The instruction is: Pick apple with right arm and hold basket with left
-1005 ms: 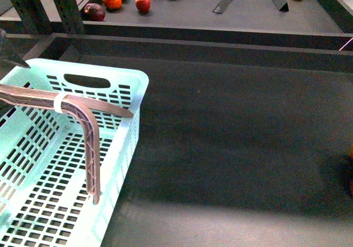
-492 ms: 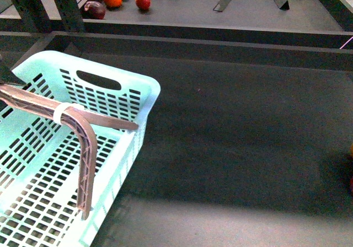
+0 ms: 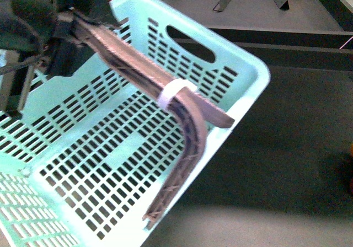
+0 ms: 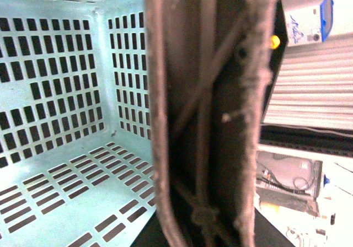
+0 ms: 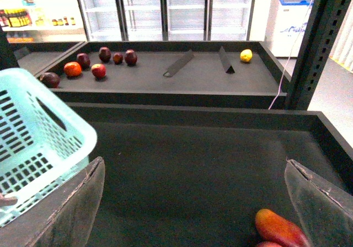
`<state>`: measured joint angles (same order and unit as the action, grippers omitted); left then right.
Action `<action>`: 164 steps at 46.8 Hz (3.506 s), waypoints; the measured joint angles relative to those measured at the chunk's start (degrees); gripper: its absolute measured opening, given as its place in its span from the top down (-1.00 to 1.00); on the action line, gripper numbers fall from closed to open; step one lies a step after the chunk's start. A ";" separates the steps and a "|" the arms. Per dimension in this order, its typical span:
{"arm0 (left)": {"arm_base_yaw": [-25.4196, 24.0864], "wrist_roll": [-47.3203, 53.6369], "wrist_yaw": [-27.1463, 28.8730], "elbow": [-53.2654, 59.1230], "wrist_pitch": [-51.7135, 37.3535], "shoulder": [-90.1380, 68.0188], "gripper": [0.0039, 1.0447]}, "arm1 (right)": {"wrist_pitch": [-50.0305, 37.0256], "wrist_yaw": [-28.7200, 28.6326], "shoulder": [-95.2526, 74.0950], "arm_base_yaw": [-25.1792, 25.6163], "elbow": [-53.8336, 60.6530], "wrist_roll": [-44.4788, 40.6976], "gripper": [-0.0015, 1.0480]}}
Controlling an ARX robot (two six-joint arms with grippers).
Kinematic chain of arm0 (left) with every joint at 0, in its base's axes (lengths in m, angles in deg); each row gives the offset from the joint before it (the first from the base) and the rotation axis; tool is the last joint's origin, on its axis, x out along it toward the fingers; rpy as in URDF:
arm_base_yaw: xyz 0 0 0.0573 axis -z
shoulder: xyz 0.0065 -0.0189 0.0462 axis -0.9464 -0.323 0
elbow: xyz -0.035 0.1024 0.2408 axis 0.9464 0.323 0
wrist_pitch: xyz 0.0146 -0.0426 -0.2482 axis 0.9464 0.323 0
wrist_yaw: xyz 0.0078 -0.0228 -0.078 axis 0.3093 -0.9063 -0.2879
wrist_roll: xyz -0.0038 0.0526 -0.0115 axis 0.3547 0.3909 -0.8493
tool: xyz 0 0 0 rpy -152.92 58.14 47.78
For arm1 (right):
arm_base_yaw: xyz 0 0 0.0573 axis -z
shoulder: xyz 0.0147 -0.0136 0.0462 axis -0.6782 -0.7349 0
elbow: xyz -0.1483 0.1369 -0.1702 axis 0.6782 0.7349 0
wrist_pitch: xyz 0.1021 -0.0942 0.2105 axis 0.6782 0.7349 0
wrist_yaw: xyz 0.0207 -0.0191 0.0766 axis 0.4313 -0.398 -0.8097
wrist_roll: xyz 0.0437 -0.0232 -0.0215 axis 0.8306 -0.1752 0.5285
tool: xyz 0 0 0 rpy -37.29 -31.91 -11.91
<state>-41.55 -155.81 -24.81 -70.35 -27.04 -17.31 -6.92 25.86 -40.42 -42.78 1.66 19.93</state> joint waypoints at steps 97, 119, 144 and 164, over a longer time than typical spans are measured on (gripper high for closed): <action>12.96 5.70 -1.05 -9.64 -1.33 -6.19 0.90 | -22.80 2.82 -102.20 17.75 -25.40 15.56 -0.83; 12.96 5.77 -1.01 -9.64 -1.33 -6.21 0.90 | -23.17 6.75 -123.86 17.86 -40.54 11.82 -0.83; 12.96 5.75 -1.01 -9.64 -1.33 -6.21 0.90 | -20.11 7.48 -133.44 20.04 -50.14 12.07 -0.83; 12.96 5.75 -1.01 -9.64 -1.33 -6.21 0.90 | -18.14 6.88 -136.96 19.85 -55.41 12.11 -0.58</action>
<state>-28.59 -150.06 -25.82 -79.99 -28.37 -23.52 -25.06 32.74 -177.37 -22.93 -53.75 32.04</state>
